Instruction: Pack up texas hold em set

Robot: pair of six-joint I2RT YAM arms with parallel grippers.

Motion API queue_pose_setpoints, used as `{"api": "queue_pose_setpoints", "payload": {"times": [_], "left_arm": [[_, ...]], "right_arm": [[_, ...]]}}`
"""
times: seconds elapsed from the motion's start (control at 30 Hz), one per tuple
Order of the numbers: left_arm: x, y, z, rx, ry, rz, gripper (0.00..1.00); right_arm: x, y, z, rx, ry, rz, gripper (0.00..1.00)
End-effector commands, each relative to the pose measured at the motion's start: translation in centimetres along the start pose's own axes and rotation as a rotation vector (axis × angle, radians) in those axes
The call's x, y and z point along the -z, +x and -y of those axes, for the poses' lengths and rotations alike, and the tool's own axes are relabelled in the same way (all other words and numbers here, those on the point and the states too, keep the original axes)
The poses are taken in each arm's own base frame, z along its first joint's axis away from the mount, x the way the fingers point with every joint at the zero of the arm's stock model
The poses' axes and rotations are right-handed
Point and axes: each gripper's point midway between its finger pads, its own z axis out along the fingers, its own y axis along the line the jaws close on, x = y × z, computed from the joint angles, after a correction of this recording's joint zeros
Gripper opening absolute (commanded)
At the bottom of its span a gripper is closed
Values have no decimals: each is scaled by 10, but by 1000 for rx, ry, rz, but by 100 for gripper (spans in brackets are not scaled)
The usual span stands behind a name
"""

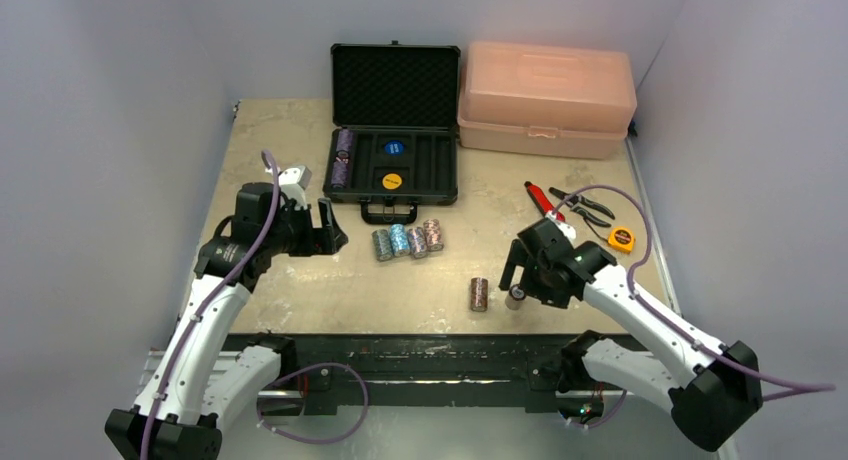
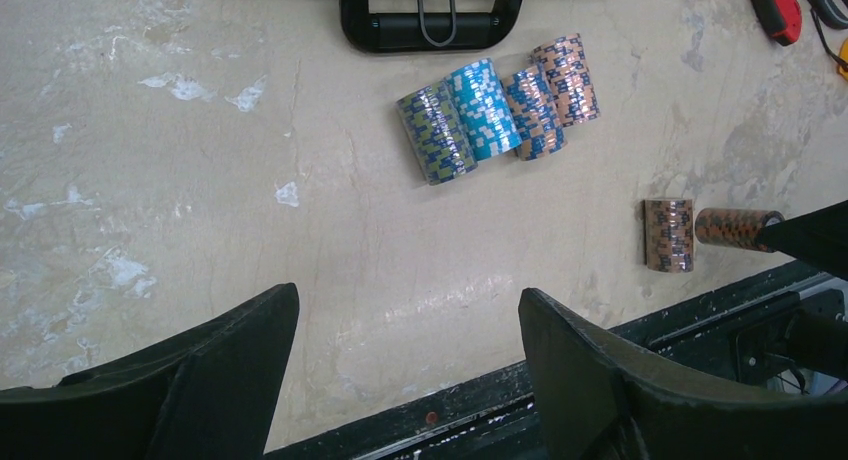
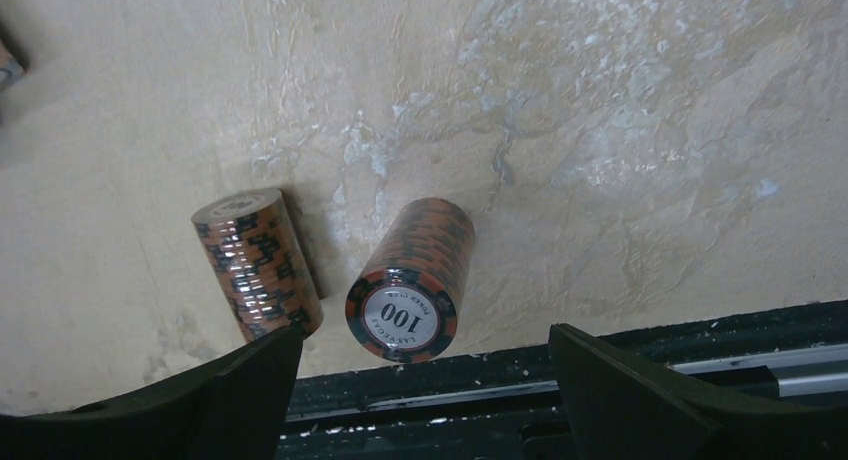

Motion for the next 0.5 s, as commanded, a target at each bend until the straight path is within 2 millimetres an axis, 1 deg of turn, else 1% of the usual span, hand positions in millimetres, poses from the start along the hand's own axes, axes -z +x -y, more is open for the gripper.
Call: {"api": "queue_pose_setpoints", "payload": {"times": [0.0, 0.1, 0.23, 0.47], "left_arm": [[6, -13, 8, -39, 31, 31, 81], [6, -12, 9, -39, 31, 27, 80], [6, -12, 9, -40, 34, 29, 80], [7, -13, 10, -41, 39, 33, 80]], "right_arm": [[-1, -7, -3, -12, 61, 52, 99], [-4, -6, -3, -2, 78, 58, 99], [-12, -3, -6, 10, 90, 46, 99], [-24, -7, -10, 42, 122, 54, 78]]}}
